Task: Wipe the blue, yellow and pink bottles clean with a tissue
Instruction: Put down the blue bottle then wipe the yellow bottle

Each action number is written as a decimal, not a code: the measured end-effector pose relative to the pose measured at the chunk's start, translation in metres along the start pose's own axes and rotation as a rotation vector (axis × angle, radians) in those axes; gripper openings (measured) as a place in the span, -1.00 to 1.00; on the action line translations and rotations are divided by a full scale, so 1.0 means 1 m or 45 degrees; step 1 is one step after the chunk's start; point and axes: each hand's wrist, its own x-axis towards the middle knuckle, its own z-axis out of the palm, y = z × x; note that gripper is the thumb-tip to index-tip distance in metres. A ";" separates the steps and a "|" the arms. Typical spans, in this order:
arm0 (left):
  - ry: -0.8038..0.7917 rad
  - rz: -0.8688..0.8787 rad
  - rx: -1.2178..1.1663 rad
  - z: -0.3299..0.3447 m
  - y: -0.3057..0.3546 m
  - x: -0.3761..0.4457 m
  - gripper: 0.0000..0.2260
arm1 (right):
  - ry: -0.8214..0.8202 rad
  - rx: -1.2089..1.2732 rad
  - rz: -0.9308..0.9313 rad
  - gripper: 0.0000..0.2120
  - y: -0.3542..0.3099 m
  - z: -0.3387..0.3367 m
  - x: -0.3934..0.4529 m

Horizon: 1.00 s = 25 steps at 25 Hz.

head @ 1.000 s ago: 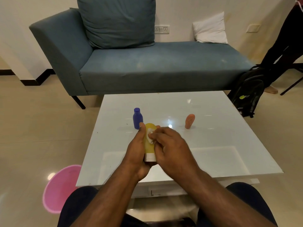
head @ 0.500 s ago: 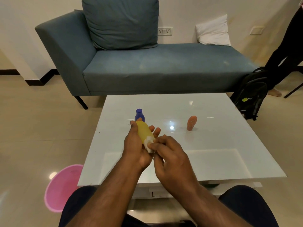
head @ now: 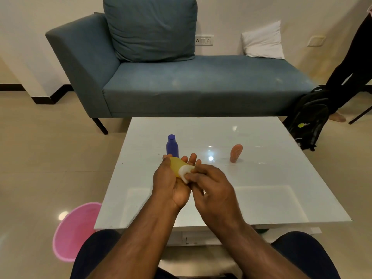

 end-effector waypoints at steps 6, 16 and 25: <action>-0.099 -0.067 0.023 -0.010 0.002 0.008 -0.60 | -0.003 0.274 0.327 -0.79 -0.005 -0.006 0.003; -0.130 0.023 0.346 -0.018 -0.004 0.021 -0.55 | -0.081 0.556 0.601 -0.75 -0.005 -0.011 0.016; -0.110 0.076 0.727 -0.024 -0.010 0.023 -0.53 | -0.054 0.331 0.468 -0.88 0.000 -0.008 0.042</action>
